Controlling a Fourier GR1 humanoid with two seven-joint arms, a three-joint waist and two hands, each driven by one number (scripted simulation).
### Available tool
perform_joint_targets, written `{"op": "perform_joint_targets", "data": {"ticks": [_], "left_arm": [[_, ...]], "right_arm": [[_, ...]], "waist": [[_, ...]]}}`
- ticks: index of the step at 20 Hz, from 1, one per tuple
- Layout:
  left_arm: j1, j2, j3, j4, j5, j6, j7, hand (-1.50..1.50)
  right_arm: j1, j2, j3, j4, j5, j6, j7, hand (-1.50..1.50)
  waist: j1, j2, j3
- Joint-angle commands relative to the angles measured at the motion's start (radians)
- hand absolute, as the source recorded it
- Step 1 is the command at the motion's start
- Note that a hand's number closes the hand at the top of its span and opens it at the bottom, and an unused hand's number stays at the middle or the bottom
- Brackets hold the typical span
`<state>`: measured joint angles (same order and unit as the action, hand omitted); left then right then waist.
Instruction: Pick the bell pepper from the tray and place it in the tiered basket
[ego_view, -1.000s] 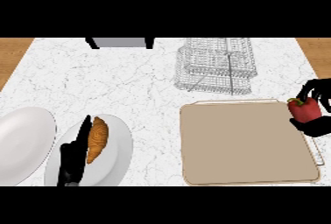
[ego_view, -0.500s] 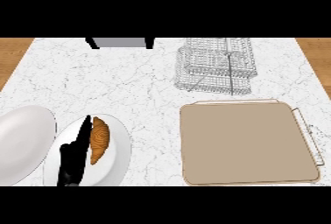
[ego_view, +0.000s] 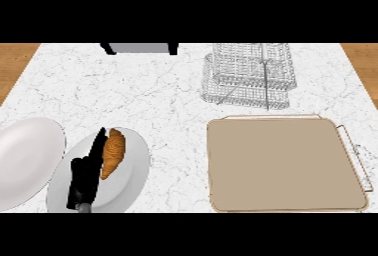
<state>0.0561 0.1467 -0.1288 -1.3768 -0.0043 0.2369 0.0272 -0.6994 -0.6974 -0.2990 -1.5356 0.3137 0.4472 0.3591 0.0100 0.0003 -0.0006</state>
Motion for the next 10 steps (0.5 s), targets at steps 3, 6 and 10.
{"op": "perform_joint_targets", "data": {"ticks": [3, 6, 10], "left_arm": [[0.002, 0.000, 0.015, -0.011, -0.007, -0.010, 0.013, 0.00], [-0.019, -0.016, 0.032, 0.088, 0.006, -0.030, -0.069, 0.00], [0.012, -0.015, 0.007, 0.007, -0.006, -0.034, -0.008, 0.00]], "right_arm": [[-0.134, 0.053, 0.096, 0.142, 0.091, -0.069, 0.019, 1.50], [-0.259, 0.058, 0.126, 0.297, 0.119, -0.070, 0.001, 1.50], [-0.299, 0.132, 0.169, 0.395, 0.168, -0.134, -0.053, 1.50]], "waist": [[0.003, 0.001, 0.000], [0.008, 0.004, -0.001], [0.007, 0.003, 0.000]]}}
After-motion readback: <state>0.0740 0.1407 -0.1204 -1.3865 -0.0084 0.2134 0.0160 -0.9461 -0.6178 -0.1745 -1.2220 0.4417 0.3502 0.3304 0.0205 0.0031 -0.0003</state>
